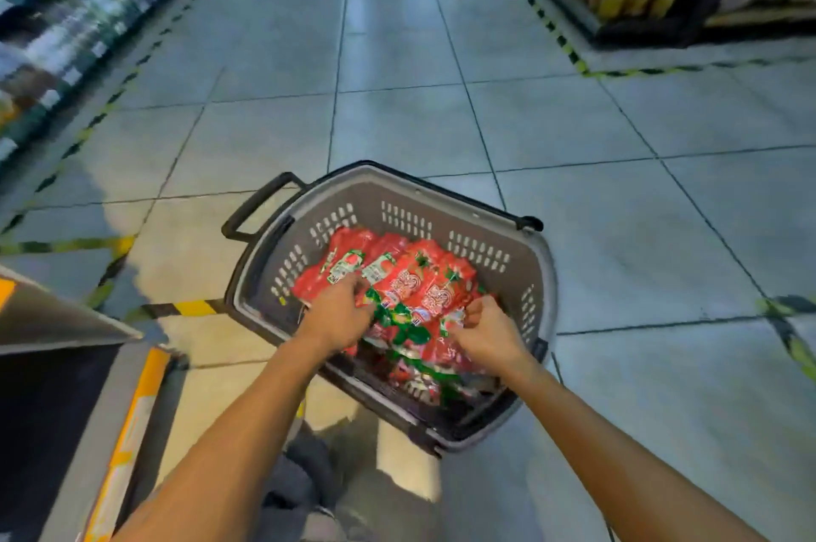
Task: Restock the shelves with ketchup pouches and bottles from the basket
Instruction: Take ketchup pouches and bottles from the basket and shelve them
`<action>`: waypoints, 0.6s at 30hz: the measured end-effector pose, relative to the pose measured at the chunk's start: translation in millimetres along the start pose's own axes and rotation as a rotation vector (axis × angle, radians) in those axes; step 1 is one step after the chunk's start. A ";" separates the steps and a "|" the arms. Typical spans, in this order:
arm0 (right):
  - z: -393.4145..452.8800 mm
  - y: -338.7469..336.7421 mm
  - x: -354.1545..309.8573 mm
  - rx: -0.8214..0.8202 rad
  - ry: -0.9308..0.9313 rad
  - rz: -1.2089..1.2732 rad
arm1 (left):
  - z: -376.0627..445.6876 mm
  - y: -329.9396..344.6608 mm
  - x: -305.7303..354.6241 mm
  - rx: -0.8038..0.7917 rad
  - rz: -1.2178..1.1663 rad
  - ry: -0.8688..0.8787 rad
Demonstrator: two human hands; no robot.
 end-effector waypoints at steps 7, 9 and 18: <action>91.0 13.7 13.9 0.047 0.127 0.201 | 97.2 56.2 5.8 -0.068 0.009 0.052; 117.3 18.6 18.9 0.057 0.167 0.267 | 121.3 68.8 6.9 -0.077 0.042 0.072; 160.4 29.1 31.0 0.115 0.386 0.471 | 168.8 99.9 14.1 -0.035 0.332 0.042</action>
Point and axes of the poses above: each hand's wrist, its own z-axis towards the middle knuckle, its own y-axis out of the palm, x = y × z, the point moved 5 cm from there along z, towards the middle knuckle, and after that the axes turned 15 degrees about z, right-handed, at the moved point
